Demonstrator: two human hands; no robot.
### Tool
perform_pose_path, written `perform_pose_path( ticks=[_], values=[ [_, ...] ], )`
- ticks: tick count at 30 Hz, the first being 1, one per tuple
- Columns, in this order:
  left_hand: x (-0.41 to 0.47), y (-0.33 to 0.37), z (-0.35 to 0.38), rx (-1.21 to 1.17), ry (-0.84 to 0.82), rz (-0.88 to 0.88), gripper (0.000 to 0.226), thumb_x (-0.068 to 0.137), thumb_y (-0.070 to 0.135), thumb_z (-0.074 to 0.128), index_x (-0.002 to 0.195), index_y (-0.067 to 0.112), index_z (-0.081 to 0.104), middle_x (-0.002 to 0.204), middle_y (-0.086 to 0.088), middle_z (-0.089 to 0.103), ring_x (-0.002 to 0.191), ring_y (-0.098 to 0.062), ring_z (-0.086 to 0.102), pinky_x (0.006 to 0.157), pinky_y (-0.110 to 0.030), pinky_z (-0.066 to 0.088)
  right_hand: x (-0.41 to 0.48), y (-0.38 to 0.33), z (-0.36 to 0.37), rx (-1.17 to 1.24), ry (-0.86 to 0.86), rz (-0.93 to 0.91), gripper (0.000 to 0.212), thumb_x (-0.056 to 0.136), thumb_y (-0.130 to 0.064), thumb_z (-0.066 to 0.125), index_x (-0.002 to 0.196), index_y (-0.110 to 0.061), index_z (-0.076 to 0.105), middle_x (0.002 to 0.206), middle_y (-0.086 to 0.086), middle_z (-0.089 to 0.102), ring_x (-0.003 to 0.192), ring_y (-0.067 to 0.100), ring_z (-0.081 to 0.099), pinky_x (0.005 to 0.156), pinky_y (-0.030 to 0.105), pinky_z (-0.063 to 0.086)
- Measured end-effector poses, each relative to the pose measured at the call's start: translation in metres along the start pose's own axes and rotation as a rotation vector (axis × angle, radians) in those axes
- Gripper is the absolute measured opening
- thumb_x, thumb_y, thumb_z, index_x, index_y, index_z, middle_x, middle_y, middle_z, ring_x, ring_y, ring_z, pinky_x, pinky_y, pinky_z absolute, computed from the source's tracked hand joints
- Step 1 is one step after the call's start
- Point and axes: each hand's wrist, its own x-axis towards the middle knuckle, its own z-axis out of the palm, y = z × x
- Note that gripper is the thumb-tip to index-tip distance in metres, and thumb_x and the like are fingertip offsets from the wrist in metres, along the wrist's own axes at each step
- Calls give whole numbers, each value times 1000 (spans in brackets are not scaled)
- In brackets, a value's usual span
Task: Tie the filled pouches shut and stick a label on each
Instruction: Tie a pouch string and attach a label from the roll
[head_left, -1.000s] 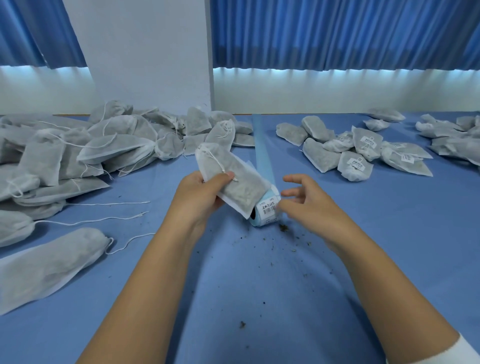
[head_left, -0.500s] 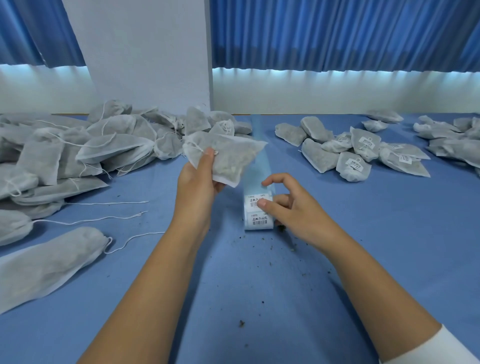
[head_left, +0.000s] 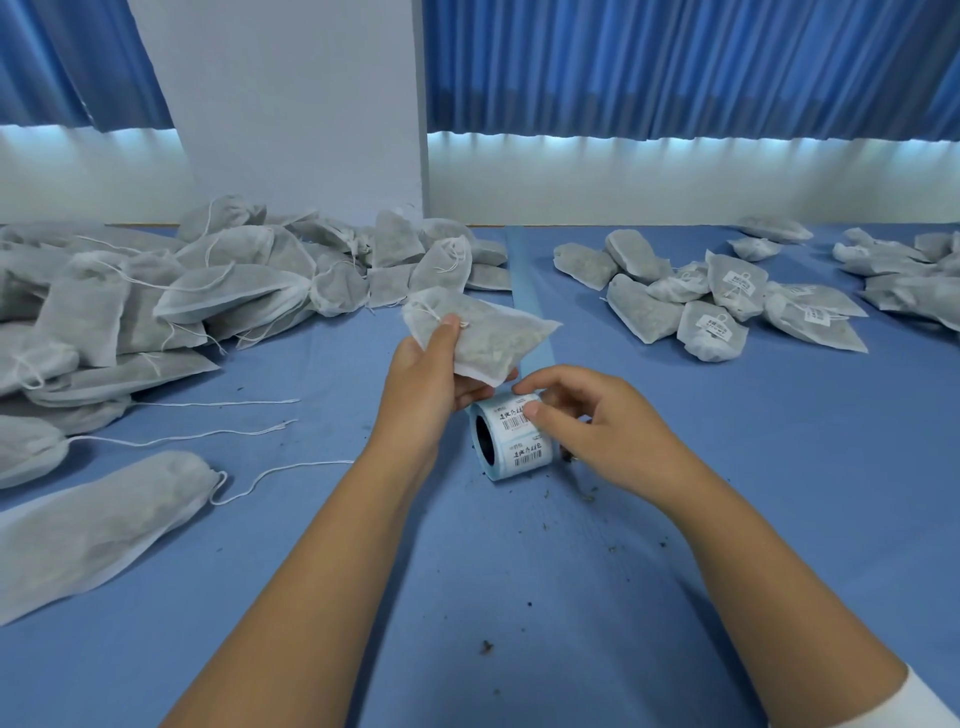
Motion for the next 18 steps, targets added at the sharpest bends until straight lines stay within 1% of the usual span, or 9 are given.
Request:
perform_pose_path(
  ticks=[1,2,6,8,11,13,14,16,18],
  values=[
    [0,0,1,5,3,2,29,106,29,40,109,11,63,90,-8,78,79,-25,76,61,-23,58,0,-1,0,-26,15,-6,13,91,-20,66,101,-27,71,91,-3,65,72,7,56,66,15,43],
    [0,1,1,13,8,4,30,106,29,41,112,10,63,93,-10,77,80,-26,76,60,-23,57,-1,-1,-1,-50,27,-13,13,90,-20,67,100,-27,71,96,-5,64,76,4,57,68,14,44],
    [1,1,3,63,30,9,32,105,30,44,115,7,63,103,-17,74,88,-31,75,65,-28,60,-3,-5,-1,-111,96,-72,15,86,-19,73,97,-28,74,100,-8,59,89,5,60,72,23,52],
    [0,0,3,91,24,8,33,105,31,43,114,6,64,104,-20,74,90,-33,74,70,-32,61,-3,-6,0,-174,125,-125,16,86,-18,73,98,-28,75,100,-9,61,89,4,58,76,17,50],
    [-1,0,3,89,16,3,34,106,29,42,111,4,64,104,-23,72,91,-37,73,68,-29,61,-4,-5,-1,-320,160,-194,17,86,-22,73,103,-26,75,101,-12,66,85,0,53,79,4,38],
    [-1,1,3,81,17,-3,34,106,29,42,112,4,64,104,-23,72,92,-36,73,65,-27,60,-4,-5,-1,-409,187,-230,18,86,-24,73,104,-24,76,103,-10,70,86,0,50,80,3,34],
    [-1,1,3,76,19,-5,33,106,29,42,112,4,64,104,-23,73,92,-35,73,64,-27,59,-5,-5,-1,-435,198,-245,19,86,-24,73,105,-23,76,105,-9,71,91,4,54,83,7,36],
    [0,1,3,66,25,-6,31,106,28,42,109,7,65,104,-21,73,91,-33,74,62,-25,58,-5,-7,0,-464,214,-257,20,87,-24,73,106,-22,76,106,-8,73,99,15,60,89,25,46],
    [0,1,3,66,34,-6,30,106,27,42,108,8,65,104,-21,73,91,-32,74,63,-25,58,-7,-8,1,-475,224,-244,20,87,-27,72,107,-25,76,104,-9,74,100,16,61,89,35,48]
  ],
)
